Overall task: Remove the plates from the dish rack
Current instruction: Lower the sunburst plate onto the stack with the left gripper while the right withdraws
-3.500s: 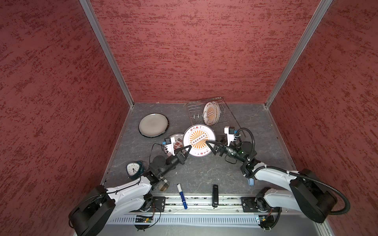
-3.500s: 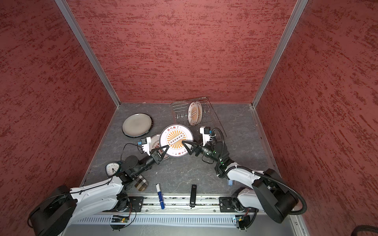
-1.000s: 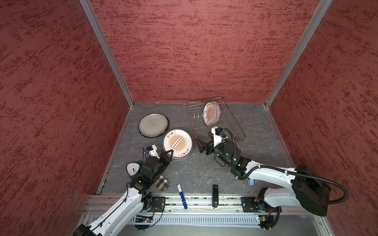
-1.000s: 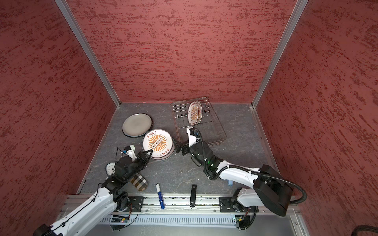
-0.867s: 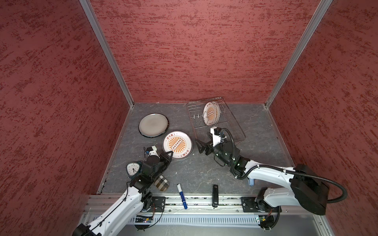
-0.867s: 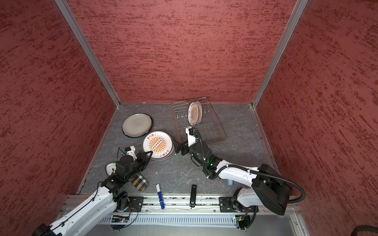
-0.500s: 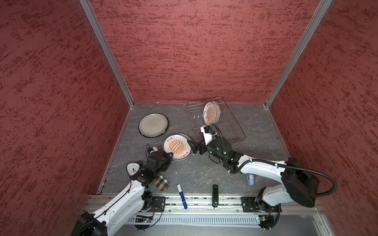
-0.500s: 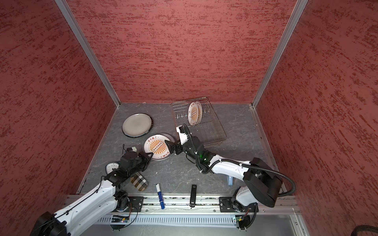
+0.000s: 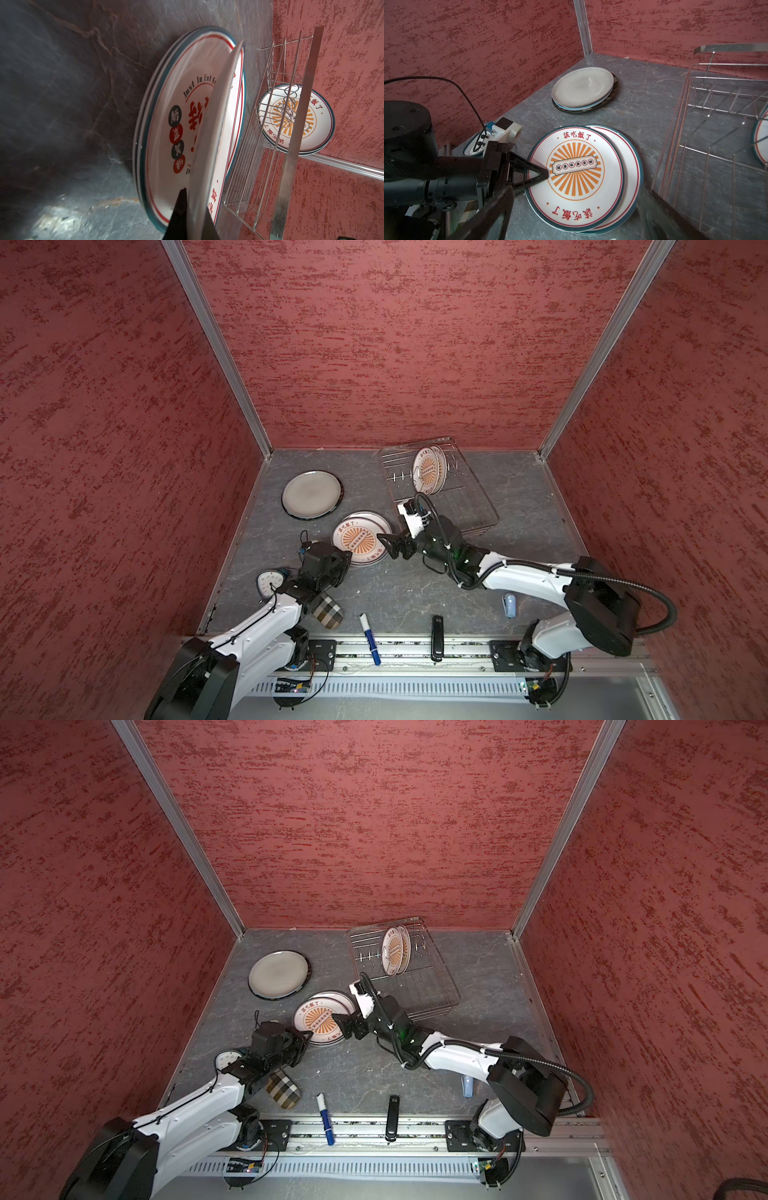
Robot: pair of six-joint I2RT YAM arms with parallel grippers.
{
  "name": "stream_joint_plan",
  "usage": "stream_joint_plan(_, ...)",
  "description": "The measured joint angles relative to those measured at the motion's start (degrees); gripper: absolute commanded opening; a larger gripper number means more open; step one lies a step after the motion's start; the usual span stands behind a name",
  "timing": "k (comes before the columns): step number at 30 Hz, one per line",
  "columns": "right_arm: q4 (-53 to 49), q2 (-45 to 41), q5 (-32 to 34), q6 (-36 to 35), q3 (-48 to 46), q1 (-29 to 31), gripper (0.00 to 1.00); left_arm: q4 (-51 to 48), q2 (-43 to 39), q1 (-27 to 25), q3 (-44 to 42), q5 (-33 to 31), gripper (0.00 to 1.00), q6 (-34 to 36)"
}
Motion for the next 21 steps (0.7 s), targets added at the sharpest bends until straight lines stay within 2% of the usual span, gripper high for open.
stream_joint_plan(5,-1.6,1.3,-0.4,-0.4,1.3,0.6,0.93,0.5,0.8,0.0,0.0,0.3,0.08,-0.2)
stream_joint_plan(7,-1.9,1.8,-0.4,-0.5,1.3,0.7,0.93,0.5,1.0,0.1,0.1,0.3,0.12,-0.3)
stream_joint_plan(8,-2.1,2.1,-0.4,-0.6,1.3,0.7,0.93,0.6,1.1,0.1,0.1,0.3,0.17,-0.4)
stream_joint_plan(14,-2.8,2.5,-0.4,-0.9,1.3,0.8,0.93,1.1,1.7,0.2,0.9,0.3,0.25,-1.1)
stream_joint_plan(15,-2.8,2.6,-0.4,-0.9,1.3,0.8,0.93,1.3,2.1,0.2,1.0,0.3,0.27,-1.1)
stream_joint_plan(16,-2.9,2.6,-0.3,-1.0,1.3,0.8,0.93,1.5,2.4,0.2,1.1,0.3,0.34,-1.1)
stream_joint_plan(19,-2.9,2.7,-0.3,-1.2,1.3,0.9,0.93,1.3,3.4,0.2,1.2,0.1,0.41,-1.1)
stream_joint_plan(20,-2.9,2.7,-0.2,-1.2,1.3,1.0,0.93,0.7,3.5,0.1,1.5,-0.3,0.47,-0.9)
stream_joint_plan(21,-2.9,2.7,-0.2,-1.2,1.3,1.0,0.94,-0.5,3.5,-0.3,2.1,-1.3,0.49,-0.7)
